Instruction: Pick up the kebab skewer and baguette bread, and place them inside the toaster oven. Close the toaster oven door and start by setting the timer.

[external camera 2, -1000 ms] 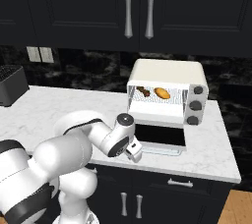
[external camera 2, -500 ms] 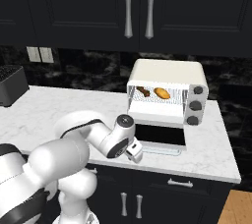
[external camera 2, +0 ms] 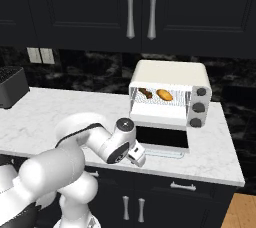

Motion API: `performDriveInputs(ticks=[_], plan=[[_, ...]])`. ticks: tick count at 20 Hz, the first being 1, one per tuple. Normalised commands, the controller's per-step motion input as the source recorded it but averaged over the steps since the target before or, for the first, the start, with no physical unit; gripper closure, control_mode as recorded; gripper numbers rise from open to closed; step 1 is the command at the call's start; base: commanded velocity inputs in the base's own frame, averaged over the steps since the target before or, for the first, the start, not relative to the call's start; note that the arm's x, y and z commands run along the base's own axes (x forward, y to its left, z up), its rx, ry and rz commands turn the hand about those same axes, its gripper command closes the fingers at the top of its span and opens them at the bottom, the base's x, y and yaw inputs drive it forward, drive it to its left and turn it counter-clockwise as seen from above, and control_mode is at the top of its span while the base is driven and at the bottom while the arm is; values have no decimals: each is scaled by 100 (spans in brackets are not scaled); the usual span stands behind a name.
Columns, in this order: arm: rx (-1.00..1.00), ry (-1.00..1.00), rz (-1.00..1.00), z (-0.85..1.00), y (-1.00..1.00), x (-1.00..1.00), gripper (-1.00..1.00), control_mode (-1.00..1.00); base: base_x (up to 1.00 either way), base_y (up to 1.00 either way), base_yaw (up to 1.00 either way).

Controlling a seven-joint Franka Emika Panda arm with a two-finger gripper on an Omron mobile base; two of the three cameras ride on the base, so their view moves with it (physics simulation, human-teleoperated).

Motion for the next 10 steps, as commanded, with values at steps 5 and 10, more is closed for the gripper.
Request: performDriveInputs(ticks=[5,10], plan=[[-5,0,0,-20,12,11,-100,-100,0,0,0],[-1,-1,0,-21,0,0,-100,-100,0,0,0]])
